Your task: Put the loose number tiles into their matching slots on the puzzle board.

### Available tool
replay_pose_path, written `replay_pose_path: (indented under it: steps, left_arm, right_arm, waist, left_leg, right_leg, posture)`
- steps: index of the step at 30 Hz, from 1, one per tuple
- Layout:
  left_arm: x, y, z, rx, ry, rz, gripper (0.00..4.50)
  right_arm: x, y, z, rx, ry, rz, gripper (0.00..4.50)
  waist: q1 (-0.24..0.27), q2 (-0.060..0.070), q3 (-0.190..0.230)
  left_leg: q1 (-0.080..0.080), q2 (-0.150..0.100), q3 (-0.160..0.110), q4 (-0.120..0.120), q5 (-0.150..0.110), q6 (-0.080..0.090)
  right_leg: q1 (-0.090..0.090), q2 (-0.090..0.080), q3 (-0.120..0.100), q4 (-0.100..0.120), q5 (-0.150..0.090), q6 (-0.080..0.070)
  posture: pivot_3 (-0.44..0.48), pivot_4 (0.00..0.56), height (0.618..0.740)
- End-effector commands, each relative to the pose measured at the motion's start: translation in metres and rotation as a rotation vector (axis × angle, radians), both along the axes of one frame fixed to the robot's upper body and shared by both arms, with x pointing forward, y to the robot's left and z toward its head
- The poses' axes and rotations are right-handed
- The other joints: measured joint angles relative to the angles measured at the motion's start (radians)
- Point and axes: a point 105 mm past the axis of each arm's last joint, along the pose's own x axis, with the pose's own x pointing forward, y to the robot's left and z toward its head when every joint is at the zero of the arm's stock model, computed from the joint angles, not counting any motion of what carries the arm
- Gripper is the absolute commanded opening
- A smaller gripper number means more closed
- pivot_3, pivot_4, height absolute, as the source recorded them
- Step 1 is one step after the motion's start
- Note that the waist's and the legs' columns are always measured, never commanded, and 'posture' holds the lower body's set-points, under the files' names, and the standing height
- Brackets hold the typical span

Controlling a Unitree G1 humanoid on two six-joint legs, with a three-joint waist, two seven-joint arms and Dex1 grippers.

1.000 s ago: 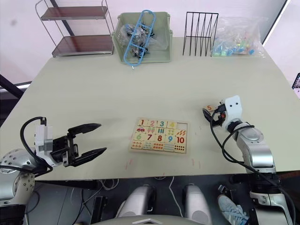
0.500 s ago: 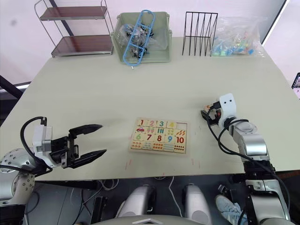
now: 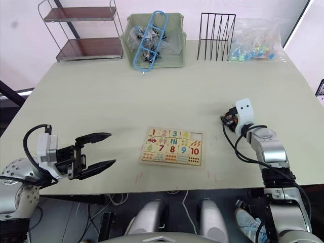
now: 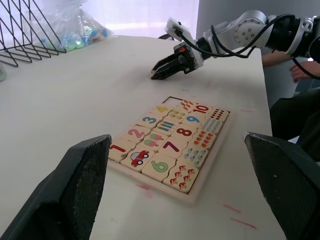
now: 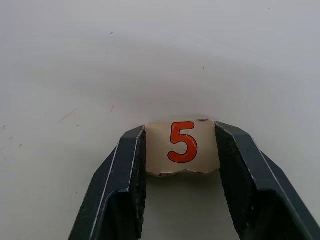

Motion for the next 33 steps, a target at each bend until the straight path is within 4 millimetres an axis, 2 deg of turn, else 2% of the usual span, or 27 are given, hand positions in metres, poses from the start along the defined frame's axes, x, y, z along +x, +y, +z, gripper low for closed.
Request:
replay_pose_path:
  steps: [1,8,14,21,26,33]
  left_arm:
    - [-0.001,-0.001,0.003,0.004,-0.019,-0.019,4.5]
    - [-0.003,-0.001,0.001,0.008,-0.014,-0.036,4.5]
    - [-0.001,-0.001,0.001,0.017,-0.012,-0.051,4.5]
    - [0.001,-0.001,0.002,0.024,-0.01,-0.076,4.5]
    - [0.001,-0.002,0.002,0.025,-0.008,-0.087,4.5]
    - [0.0,-0.003,0.001,0.03,-0.001,-0.091,4.5]
  right_arm:
    - [-0.003,-0.008,0.01,0.003,-0.034,-0.052,1.46]
    - [-0.02,-0.003,0.024,0.051,-0.079,-0.154,1.46]
    - [-0.049,0.009,0.025,0.081,-0.075,-0.247,1.46]
    - [-0.084,0.018,0.015,0.085,-0.032,-0.332,1.46]
    - [-0.102,0.017,0.005,0.08,0.008,-0.36,1.46]
    - [-0.118,0.036,-0.007,0.106,0.068,-0.312,1.46]
  waist:
    - [0.0,0.0,0.0]
    - [-0.001,0.0,0.0]
    - [-0.002,0.0,0.0]
    - [-0.001,0.0,0.0]
    - [-0.002,0.0,0.0]
    - [-0.004,0.0,0.0]
  left_leg:
    - [0.0,0.0,0.0,0.0,0.0,0.0]
    - [-0.001,0.0,0.0,0.0,0.0,0.0]
    - [-0.001,0.001,-0.001,0.0,0.0,0.0]
    - [-0.001,0.0,-0.001,0.0,0.0,0.0]
    - [-0.001,0.001,-0.001,-0.001,0.0,0.0]
    - [-0.001,0.001,-0.002,-0.001,0.0,0.0]
  right_leg:
    - [0.0,0.0,0.0,0.0,0.0,0.0]
    - [-0.001,0.0,0.0,0.0,0.0,0.0]
    - [-0.001,0.0,0.0,0.0,0.0,0.0]
    - [-0.001,0.0,0.0,0.0,-0.002,-0.002]
    - [-0.001,0.0,0.0,0.0,-0.002,-0.003]
    - [-0.001,0.001,0.0,0.0,-0.003,-0.003]
  posture:
    - [0.0,0.15,0.74]
    - [0.0,0.15,0.74]
    - [0.0,0.15,0.74]
    - [0.0,0.15,0.74]
    - [0.0,0.15,0.74]
    - [0.0,0.15,0.74]
